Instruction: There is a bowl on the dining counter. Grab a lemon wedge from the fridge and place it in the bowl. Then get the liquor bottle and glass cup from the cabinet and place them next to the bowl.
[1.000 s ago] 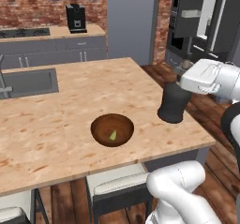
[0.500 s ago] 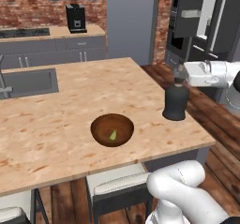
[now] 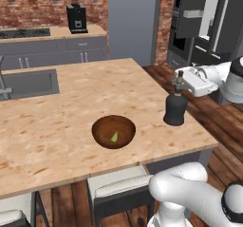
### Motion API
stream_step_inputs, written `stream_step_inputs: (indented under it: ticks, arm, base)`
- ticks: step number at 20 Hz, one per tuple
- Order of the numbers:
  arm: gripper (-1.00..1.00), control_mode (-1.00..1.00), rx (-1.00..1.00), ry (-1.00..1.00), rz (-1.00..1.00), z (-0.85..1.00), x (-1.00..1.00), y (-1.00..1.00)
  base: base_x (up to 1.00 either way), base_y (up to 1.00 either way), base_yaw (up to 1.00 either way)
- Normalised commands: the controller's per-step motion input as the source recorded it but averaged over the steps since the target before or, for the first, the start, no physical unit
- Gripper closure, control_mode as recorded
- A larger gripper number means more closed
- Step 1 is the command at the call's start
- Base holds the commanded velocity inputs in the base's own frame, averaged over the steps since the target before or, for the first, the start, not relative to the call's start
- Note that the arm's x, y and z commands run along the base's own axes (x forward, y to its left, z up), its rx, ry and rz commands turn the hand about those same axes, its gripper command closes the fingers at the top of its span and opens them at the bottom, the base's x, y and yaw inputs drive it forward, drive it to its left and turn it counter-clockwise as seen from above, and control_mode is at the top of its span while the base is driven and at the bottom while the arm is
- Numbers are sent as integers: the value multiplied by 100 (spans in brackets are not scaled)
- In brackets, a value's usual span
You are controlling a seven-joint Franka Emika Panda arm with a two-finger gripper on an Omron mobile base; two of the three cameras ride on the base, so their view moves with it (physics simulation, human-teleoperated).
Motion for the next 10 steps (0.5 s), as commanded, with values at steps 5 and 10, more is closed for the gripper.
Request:
stream_step_inputs:
  ticks: [5,10]
  arm:
    - [100,-100,-2,0,29,-47,67,-24]
    - [100,-100,0,0,28,-42,72,-27]
  base:
    - [0,0,0]
    - [0,0,0]
